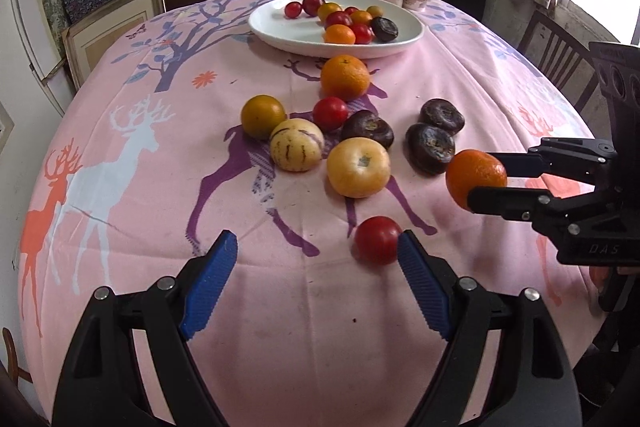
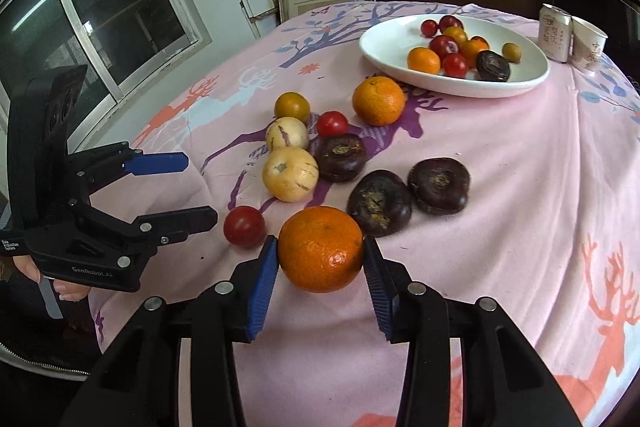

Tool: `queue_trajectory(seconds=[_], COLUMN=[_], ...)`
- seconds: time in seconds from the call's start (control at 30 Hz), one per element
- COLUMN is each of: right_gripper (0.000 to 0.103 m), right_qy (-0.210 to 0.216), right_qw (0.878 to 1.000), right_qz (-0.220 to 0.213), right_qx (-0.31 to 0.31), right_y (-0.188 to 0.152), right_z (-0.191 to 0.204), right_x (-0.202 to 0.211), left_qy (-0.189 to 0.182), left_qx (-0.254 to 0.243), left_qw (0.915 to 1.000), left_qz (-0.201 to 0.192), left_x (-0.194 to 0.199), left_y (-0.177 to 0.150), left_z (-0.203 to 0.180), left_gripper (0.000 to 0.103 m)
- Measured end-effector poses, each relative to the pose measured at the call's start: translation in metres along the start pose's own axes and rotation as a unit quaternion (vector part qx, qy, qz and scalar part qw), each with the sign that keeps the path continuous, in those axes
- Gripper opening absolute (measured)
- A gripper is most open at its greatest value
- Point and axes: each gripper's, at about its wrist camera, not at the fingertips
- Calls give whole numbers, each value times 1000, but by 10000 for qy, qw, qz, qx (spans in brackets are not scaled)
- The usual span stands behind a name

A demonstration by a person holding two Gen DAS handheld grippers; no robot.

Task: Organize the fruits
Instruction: 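Grasp an orange with the right tool while the left tool grasps a red tomato, then lower the orange and red tomato onto the white plate, opening both tools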

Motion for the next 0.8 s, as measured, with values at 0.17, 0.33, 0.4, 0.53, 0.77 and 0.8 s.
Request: queue_trajectory(seconds=[0.17, 0.33, 0.4, 0.53, 0.77, 0.8], right_gripper=[43, 43, 43, 43, 43, 43], right_qy=[-153, -192, -175, -253, -685, -755], right_qw=[9997, 9993, 9993, 9985, 9920, 9908], right_qz=[-85, -165, -199, -409, -1029, -1097], right_qx=[-198, -284, -275, -248, -245, -233], right_y=[-12, -15, -14, -6, 24, 29], right_z=[-18, -27, -28, -33, -50, -52], right_x=[15, 21, 22, 32, 57, 58], left_qy=[-60, -407, -219, -177, -12, 7], left_qx=[-67, -54, -265, -161, -8, 43], left_qw=[9999, 9981, 9988, 9997, 9975, 9972], left_qz=[147, 470, 360, 1, -713, -748], left_x=[-15, -26, -21, 1, 13, 10], left_y=[1, 0, 4, 33, 94, 103], left_z=[-14, -22, -27, -20, -12, -11], left_gripper=[77, 28, 28, 28, 29, 29])
Point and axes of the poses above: each gripper's, at about its wrist camera, not at the fingertips, and x roughly against the way its jaws point, z to its left, y to its top, and after that the axes turned 6 degrees about x, right-handed
